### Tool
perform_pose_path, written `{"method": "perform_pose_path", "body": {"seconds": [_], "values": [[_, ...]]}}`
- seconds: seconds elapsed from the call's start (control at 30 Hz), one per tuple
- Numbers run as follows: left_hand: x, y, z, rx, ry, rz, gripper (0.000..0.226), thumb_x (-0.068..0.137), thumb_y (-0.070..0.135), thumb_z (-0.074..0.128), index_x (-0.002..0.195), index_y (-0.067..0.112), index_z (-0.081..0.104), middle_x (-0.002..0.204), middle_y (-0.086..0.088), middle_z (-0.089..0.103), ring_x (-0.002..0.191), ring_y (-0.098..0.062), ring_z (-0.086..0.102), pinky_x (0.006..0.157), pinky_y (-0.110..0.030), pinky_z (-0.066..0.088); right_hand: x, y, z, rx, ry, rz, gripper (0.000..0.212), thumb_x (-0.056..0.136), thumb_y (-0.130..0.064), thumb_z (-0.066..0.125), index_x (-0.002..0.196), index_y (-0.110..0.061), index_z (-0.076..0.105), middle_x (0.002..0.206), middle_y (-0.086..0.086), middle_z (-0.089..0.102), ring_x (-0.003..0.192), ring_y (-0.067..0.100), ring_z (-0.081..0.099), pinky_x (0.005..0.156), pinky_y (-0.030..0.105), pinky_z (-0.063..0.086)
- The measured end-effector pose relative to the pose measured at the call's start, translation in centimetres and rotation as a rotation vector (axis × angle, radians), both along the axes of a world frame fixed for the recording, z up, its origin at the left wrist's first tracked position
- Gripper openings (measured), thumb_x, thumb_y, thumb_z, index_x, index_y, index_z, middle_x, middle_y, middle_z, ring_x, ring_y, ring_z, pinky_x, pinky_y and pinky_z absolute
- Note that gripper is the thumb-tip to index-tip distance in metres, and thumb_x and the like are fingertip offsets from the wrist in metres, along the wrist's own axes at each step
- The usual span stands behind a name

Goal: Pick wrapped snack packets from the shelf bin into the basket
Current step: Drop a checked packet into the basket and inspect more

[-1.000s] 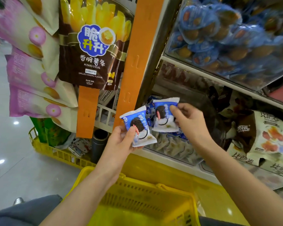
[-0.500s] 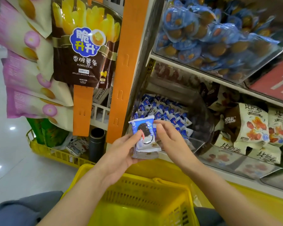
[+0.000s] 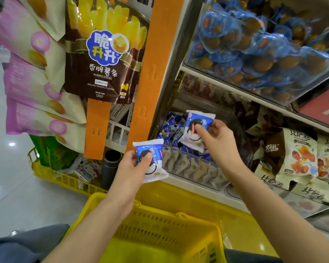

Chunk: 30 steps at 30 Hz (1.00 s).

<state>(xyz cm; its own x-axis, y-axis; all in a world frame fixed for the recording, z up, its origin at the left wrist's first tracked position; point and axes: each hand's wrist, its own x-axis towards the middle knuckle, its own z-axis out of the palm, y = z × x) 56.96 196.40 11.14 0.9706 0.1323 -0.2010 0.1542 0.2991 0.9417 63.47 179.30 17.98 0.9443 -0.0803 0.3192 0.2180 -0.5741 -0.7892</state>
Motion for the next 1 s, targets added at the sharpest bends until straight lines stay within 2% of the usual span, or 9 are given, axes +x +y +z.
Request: {"method": "perform_pose_path", "body": {"seconds": [0.13, 0.27, 0.33, 0.43, 0.5, 0.6, 0.7, 0.8, 1.0], "values": [[0.0, 0.0, 0.3, 0.015, 0.009, 0.014, 0.025, 0.092, 0.027, 0.052, 0.116, 0.022, 0.050, 0.106, 0.003, 0.062, 0.093, -0.005, 0.060, 0.067, -0.019, 0.044, 6.5, 0.3, -0.9, -0.090, 0.127, -0.123, 0.024, 0.091, -0.022, 0.057, 0.108, -0.006, 0.053, 0.089, 0.002, 0.059, 0.078, 0.020, 0.058, 0.058, 0.024, 0.044], [0.3, 0.3, 0.6, -0.021, 0.052, 0.028, 0.024, 0.093, 0.025, 0.053, 0.116, 0.019, 0.050, 0.110, -0.002, 0.062, 0.100, -0.011, 0.060, 0.085, -0.032, 0.050, 9.6, 1.8, -2.4, -0.233, 0.061, -0.104, 0.026, 0.089, -0.020, 0.061, 0.109, -0.004, 0.056, 0.085, 0.000, 0.055, 0.066, 0.008, 0.048, 0.066, 0.023, 0.040], [0.6, 0.4, 0.7, -0.034, 0.071, 0.038, 0.026, 0.093, 0.024, 0.053, 0.118, 0.017, 0.051, 0.111, -0.004, 0.062, 0.102, -0.014, 0.060, 0.094, -0.038, 0.048, 10.6, 2.0, -2.9, -0.342, 0.110, -0.102, 0.016, 0.087, -0.021, 0.064, 0.092, -0.007, 0.058, 0.078, 0.002, 0.055, 0.070, 0.014, 0.050, 0.067, 0.028, 0.041], [1.0, 0.4, 0.8, -0.051, 0.074, 0.062, 0.028, 0.093, 0.023, 0.054, 0.119, 0.015, 0.051, 0.111, -0.004, 0.063, 0.100, -0.014, 0.061, 0.091, -0.036, 0.049, 11.5, 2.1, -2.9, -0.574, 0.331, -0.074, 0.030, 0.084, -0.023, 0.067, 0.066, -0.012, 0.046, 0.065, 0.004, 0.052, 0.067, 0.019, 0.056, 0.067, 0.032, 0.047], [1.3, 0.4, 0.6, -0.065, 0.081, 0.078, 0.026, 0.093, 0.022, 0.054, 0.117, 0.014, 0.052, 0.110, -0.005, 0.064, 0.100, -0.015, 0.062, 0.091, -0.036, 0.050, 11.5, 2.3, -2.4, -0.679, 0.480, -0.059, 0.030, 0.084, -0.025, 0.068, 0.068, -0.011, 0.046, 0.065, 0.007, 0.056, 0.065, 0.020, 0.060, 0.071, 0.033, 0.054], [1.6, 0.2, 0.4, -0.061, 0.087, 0.088, 0.026, 0.092, 0.023, 0.054, 0.117, 0.015, 0.052, 0.107, -0.003, 0.064, 0.096, -0.013, 0.062, 0.081, -0.030, 0.050, 11.4, 2.5, -1.9, -0.790, 0.541, 0.010, 0.031, 0.087, -0.028, 0.063, 0.065, -0.011, 0.051, 0.061, 0.004, 0.056, 0.055, 0.014, 0.055, 0.057, 0.024, 0.048], [1.7, 0.1, 0.5, -0.044, 0.087, 0.082, 0.023, 0.092, 0.024, 0.054, 0.114, 0.017, 0.052, 0.106, -0.003, 0.065, 0.095, -0.013, 0.063, 0.069, -0.024, 0.048, 11.3, 2.9, -2.2, -0.703, 0.504, 0.051, 0.034, 0.088, -0.031, 0.061, 0.065, -0.007, 0.059, 0.063, 0.008, 0.059, 0.053, 0.015, 0.053, 0.056, 0.025, 0.045], [1.8, -0.1, 0.6, -0.022, 0.087, 0.088, 0.021, 0.092, 0.026, 0.053, 0.112, 0.021, 0.050, 0.103, 0.000, 0.064, 0.091, -0.010, 0.063, 0.060, -0.019, 0.043, 11.8, 3.7, -3.1, -0.614, 0.388, 0.018, 0.033, 0.089, -0.031, 0.059, 0.074, -0.002, 0.062, 0.076, 0.019, 0.062, 0.070, 0.026, 0.059, 0.083, 0.038, 0.052], [2.2, -0.3, 0.9, -0.028, 0.080, 0.067, 0.013, 0.093, 0.024, 0.053, 0.106, 0.023, 0.052, 0.100, 0.002, 0.064, 0.092, -0.011, 0.064, 0.071, -0.025, 0.051, 12.7, 3.7, -4.1, -0.550, 0.431, 0.046, 0.037, 0.091, -0.027, 0.058, 0.089, 0.009, 0.066, 0.092, 0.024, 0.069, 0.088, 0.033, 0.067, 0.090, 0.042, 0.050]]}}
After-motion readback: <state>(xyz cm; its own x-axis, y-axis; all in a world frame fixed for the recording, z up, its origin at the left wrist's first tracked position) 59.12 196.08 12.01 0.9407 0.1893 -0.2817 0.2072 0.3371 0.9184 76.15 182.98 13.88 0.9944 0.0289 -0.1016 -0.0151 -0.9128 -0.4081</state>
